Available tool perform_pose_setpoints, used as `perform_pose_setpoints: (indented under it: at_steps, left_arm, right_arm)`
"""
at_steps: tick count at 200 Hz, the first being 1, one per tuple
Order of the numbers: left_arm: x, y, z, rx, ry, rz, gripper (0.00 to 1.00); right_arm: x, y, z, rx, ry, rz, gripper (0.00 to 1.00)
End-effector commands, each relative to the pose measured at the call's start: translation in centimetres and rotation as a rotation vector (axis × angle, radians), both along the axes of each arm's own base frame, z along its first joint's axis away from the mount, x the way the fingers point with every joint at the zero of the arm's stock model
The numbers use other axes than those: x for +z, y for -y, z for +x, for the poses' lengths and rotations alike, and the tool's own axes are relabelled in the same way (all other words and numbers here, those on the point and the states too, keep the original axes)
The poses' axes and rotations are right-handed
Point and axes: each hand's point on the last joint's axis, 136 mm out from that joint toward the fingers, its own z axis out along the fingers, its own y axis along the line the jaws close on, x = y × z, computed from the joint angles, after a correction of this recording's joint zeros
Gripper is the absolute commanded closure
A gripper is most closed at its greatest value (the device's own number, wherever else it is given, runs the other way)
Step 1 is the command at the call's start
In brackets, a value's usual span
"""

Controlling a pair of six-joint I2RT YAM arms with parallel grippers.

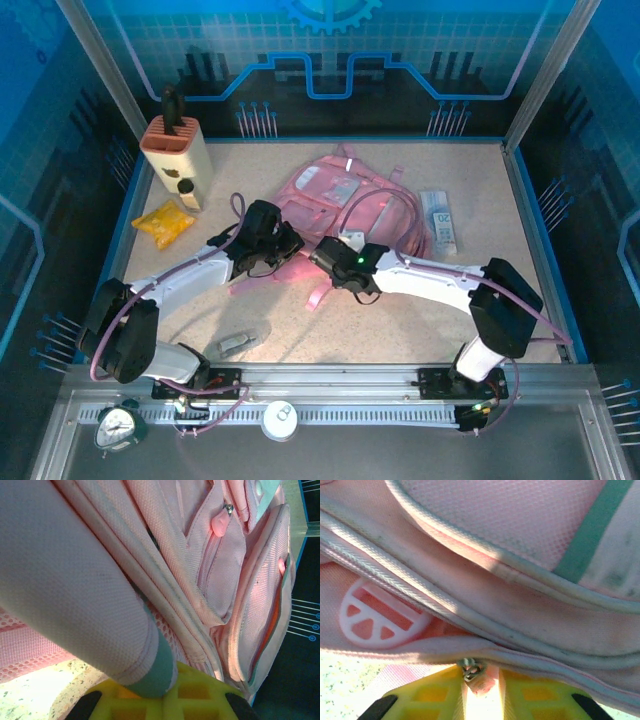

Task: Pack the student bag

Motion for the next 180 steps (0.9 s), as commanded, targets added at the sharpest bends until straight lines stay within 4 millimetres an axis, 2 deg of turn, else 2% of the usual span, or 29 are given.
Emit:
perform_pose_setpoints:
  at_steps: [1, 72, 99, 157, 180]
  left_arm:
    - [2.4, 0.9, 0.0, -0.046, 0.074, -0.044, 1.00]
    - [2.0, 0.9, 0.0, -0.043, 0.067, -0.043, 1.00]
    - [2.0, 1.0, 0.0, -0.045, 0.066, -0.044, 1.00]
    - [1.8, 0.8, 0.3, -0.044, 0.072, -0.023, 1.00]
    - [1.8, 0.7, 0.7, -0.049, 0.078, -0.006, 1.00]
  right_arm:
    - [0.5, 1.9, -0.6, -0.029, 0.007, -0.026, 0.79]
    - [-0.3, -0.4, 0.5, 0.071, -0.005, -0.001, 0.80]
    - [-0.7, -0.2, 1.1, 0.071, -0.008, -0.037, 0.80]
    - [-0.4, 0.6, 1.0, 0.098, 0.006, -0.092, 0.98]
    - [-0.3, 1.1, 0.4, 0.102, -0.005, -0.087, 1.00]
